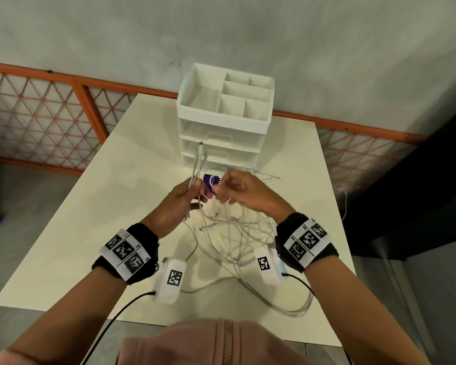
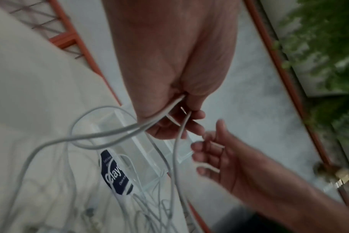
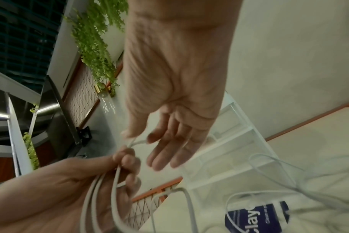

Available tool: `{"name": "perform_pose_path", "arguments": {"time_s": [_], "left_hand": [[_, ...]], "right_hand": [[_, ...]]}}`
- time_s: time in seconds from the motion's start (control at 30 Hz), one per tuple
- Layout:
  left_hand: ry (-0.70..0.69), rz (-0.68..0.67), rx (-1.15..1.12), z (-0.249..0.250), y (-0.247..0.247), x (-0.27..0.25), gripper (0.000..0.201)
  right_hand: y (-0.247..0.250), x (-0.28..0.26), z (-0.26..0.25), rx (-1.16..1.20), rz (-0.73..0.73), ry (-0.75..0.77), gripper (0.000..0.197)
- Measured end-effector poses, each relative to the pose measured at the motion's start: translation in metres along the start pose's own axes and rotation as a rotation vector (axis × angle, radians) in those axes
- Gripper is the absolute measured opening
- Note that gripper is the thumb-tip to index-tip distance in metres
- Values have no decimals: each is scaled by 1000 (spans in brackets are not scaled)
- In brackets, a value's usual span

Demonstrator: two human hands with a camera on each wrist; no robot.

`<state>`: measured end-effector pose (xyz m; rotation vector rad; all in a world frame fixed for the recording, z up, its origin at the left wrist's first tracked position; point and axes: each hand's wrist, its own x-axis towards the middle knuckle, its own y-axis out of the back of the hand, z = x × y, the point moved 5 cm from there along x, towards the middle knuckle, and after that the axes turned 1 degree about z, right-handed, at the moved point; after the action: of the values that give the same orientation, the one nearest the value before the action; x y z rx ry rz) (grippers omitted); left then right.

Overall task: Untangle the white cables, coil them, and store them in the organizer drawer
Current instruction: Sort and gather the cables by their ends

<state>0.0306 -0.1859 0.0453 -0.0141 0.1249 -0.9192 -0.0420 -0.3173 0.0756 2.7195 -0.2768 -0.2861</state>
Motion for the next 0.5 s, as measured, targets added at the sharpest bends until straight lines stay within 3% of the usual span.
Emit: {"name": "perform_pose_path", "arguments": {"time_s": [0.1,0.23,0.4,0.5], "left_hand": [[-32,-65,86,4,-10,-2,32],[-80,-87,156,6,-22,-2,30],[-86,-100,167,2,-24,0,24],[-96,-155,206,1,-25,2,25]], "right_hand": [[19,6,-14,137,195,34,31],[20,15,-24,169,265,56,32],[18,20,-21,454,237,41,11],[20,22,-22,464,200,43,28]]}}
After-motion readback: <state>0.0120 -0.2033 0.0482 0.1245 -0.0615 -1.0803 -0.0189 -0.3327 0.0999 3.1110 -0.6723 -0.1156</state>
